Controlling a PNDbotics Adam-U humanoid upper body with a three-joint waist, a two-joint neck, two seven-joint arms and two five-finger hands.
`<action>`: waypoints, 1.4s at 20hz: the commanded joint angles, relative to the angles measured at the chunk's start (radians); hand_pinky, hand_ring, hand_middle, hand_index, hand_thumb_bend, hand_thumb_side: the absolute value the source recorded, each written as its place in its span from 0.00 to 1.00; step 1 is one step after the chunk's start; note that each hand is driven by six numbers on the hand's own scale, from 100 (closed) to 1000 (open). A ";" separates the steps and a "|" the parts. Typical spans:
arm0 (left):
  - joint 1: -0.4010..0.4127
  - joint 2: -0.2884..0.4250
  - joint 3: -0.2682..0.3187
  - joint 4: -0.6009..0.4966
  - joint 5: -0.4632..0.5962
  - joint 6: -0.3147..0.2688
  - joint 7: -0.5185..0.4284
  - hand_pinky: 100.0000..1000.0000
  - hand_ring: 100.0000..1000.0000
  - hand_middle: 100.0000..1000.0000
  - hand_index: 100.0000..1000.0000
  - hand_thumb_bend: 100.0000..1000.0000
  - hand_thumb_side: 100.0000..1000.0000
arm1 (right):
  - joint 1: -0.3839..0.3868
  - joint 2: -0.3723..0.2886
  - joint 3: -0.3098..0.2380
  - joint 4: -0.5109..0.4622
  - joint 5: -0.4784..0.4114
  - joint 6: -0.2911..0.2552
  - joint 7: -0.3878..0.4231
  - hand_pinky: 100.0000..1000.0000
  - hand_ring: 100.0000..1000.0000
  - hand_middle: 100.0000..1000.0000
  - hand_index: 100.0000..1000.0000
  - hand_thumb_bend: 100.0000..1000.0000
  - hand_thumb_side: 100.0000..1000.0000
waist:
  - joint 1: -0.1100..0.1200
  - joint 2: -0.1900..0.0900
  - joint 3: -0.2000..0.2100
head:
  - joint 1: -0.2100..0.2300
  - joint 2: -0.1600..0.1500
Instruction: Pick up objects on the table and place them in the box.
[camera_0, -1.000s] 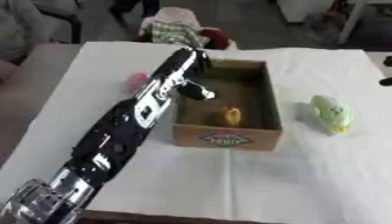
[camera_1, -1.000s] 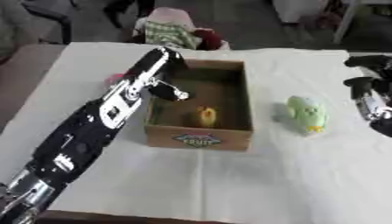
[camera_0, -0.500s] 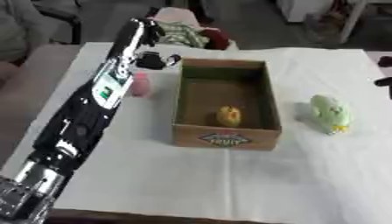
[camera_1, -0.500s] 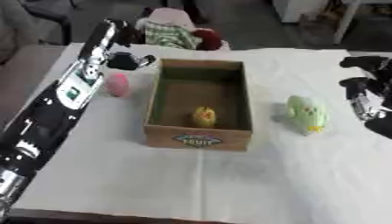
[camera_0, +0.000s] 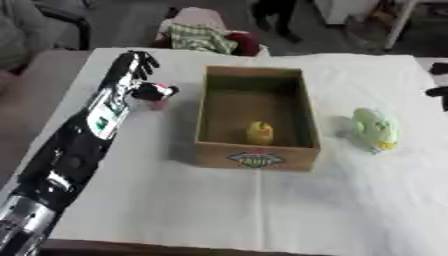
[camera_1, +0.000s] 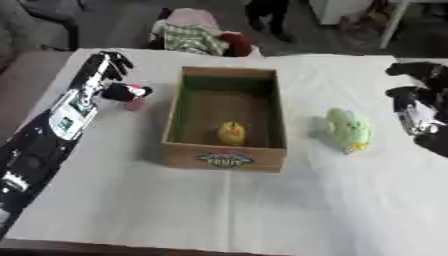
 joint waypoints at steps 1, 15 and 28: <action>-0.013 0.034 0.002 0.012 -0.055 -0.004 -0.043 0.61 0.49 0.46 0.63 0.64 0.13 | -0.012 -0.024 -0.009 -0.015 0.002 -0.001 -0.004 0.70 0.92 0.72 0.77 0.00 0.23 | -0.002 -0.012 0.001 | -0.003 -0.010; -0.018 0.029 0.070 -0.058 -0.171 0.080 0.054 0.46 0.22 0.14 0.29 0.21 0.03 | -0.009 -0.024 -0.012 -0.012 0.000 -0.002 -0.007 0.70 0.92 0.72 0.77 0.00 0.22 | -0.009 -0.012 0.008 | -0.007 -0.010; -0.096 0.002 -0.067 -0.265 0.021 -0.003 0.185 0.47 0.23 0.15 0.29 0.19 0.01 | -0.015 -0.017 -0.003 -0.012 -0.005 -0.004 0.002 0.70 0.92 0.72 0.77 0.00 0.22 | -0.016 -0.015 0.003 | 0.006 -0.006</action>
